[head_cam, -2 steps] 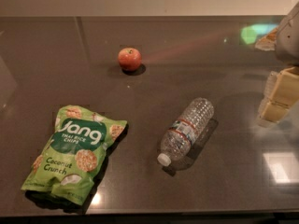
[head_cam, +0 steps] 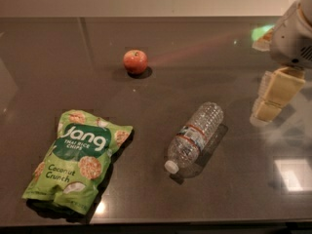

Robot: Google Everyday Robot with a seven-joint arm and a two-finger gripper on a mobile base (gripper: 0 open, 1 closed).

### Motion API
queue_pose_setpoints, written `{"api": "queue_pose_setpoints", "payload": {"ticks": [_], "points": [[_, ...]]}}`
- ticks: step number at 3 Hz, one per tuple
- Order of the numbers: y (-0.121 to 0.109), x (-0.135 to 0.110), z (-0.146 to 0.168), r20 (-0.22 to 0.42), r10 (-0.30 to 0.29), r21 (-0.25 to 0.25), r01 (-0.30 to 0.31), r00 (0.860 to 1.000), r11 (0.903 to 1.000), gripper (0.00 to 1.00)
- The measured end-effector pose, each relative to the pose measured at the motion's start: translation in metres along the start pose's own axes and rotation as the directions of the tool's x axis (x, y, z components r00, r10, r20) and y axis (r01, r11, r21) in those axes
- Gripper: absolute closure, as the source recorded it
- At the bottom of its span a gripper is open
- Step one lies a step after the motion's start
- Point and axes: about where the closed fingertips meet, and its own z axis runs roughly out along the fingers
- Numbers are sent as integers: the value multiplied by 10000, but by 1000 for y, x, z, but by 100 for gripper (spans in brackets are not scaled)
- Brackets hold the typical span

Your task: Move apple near water bottle

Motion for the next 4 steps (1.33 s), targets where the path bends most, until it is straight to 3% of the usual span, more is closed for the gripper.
{"api": "queue_pose_setpoints", "payload": {"ticks": [1, 2, 4], "points": [[-22, -32, 27, 852, 196, -68, -191, 9962, 9998, 0], [-48, -62, 58, 1744, 625, -281, -584, 9827, 9979, 0], [-98, -119, 118, 2808, 1466, -712, -1318, 9485, 9887, 0]]}}
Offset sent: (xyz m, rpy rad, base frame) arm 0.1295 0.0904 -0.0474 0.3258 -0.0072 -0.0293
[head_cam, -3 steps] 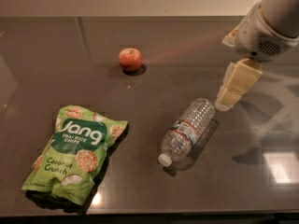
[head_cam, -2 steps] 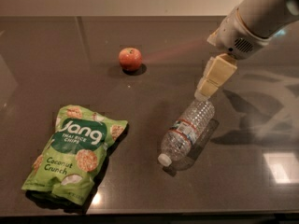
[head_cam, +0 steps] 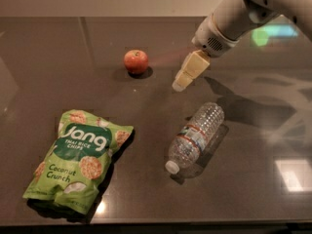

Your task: Move apple near water bottle

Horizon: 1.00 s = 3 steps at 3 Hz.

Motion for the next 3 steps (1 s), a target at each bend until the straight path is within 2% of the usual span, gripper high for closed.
{"api": "queue_pose_setpoints", "payload": {"ticks": [2, 3], "points": [[-29, -36, 57, 742, 387, -43, -385, 9965, 9993, 0], [-36, -51, 75, 971, 505, -24, -505, 9940, 9987, 0]]}}
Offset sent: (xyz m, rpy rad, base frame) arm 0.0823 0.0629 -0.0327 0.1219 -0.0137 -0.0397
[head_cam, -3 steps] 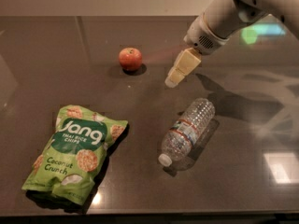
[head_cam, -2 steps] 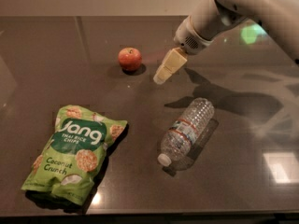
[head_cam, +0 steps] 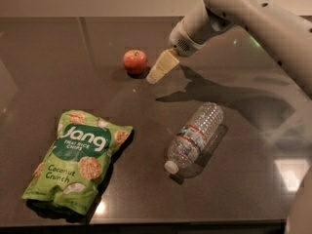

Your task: Move apple near water bottle

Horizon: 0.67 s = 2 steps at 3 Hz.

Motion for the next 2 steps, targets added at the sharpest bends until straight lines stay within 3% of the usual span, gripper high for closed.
{"api": "queue_pose_setpoints", "payload": {"ticks": [2], "points": [[-8, -31, 37, 417, 162, 169, -169, 9990, 9997, 0]]}}
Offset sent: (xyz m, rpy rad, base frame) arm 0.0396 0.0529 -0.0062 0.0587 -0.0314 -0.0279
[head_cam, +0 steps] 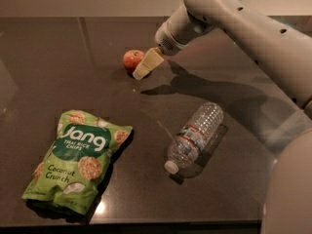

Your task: Move apple near water bottle

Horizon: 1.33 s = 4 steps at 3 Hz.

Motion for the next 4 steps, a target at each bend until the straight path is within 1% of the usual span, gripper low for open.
{"api": "queue_pose_setpoints", "payload": {"ticks": [1, 2, 3, 4], "points": [[-1, -9, 12, 148, -8, 147, 6, 9999, 9999, 0], [-4, -12, 24, 91, -18, 249, 15, 10000, 9997, 0], [-8, -13, 35, -104, 2, 235, 0, 9999, 9997, 0], [-9, -13, 41, -209, 52, 145, -49, 9998, 9999, 17]]}}
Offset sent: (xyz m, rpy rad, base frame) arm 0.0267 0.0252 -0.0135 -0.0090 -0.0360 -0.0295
